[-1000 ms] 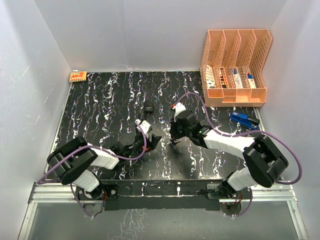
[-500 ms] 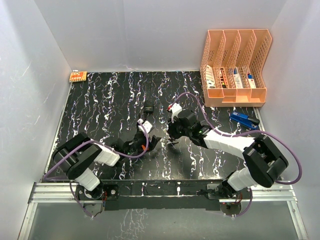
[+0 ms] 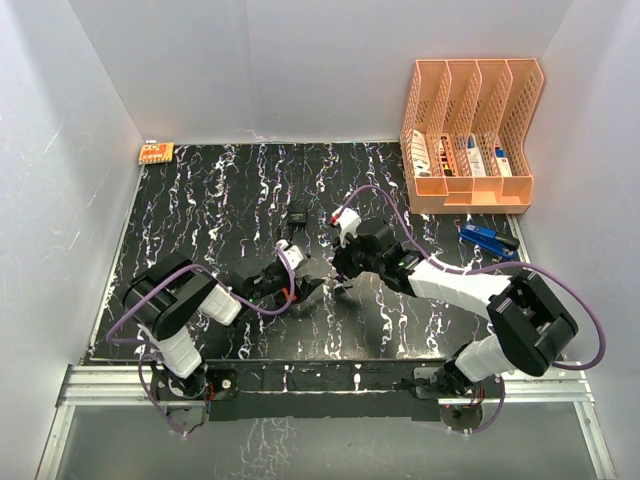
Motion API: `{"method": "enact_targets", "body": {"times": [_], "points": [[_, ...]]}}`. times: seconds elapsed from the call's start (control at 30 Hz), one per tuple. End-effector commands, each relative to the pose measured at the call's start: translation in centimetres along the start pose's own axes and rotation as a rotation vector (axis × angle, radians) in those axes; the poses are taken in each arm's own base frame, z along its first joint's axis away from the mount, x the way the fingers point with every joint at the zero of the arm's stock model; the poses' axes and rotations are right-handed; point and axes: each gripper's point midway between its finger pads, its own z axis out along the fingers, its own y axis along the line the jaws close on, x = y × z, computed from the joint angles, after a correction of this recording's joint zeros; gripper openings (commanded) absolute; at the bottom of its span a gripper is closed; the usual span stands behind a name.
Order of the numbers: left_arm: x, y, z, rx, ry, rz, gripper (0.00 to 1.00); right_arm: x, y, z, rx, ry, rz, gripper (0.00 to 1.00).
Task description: Unlock with the key
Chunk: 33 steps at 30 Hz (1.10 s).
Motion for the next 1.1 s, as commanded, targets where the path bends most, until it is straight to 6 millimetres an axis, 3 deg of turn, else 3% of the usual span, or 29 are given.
{"method": "enact_targets", "body": {"times": [0.0, 0.17, 0.43, 0.73, 1.07], "points": [[-2.6, 0.0, 1.0, 0.082, -0.091, 0.052, 0.72, -2.8, 0.6, -0.3, -0.033, -0.095, -0.054, 0.00], [-2.6, -0.1, 0.9, 0.084, -0.084, 0.030, 0.71, -2.3, 0.1, 0.4, -0.007, -0.068, -0.036, 0.00], [-3.4, 0.9, -1.2, -0.030, -0.080, -0.035, 0.69, -0.5, -0.7, 2.8, 0.017, 0.044, -0.014, 0.00], [-4.1, 1.3, -2.9, -0.096, -0.076, -0.071, 0.68, -0.5, -1.1, 4.8, 0.031, 0.076, 0.013, 0.00], [-3.8, 1.6, -3.1, -0.116, -0.064, -0.071, 0.68, -0.2, -1.8, 6.3, 0.060, 0.102, 0.071, 0.05]]}}
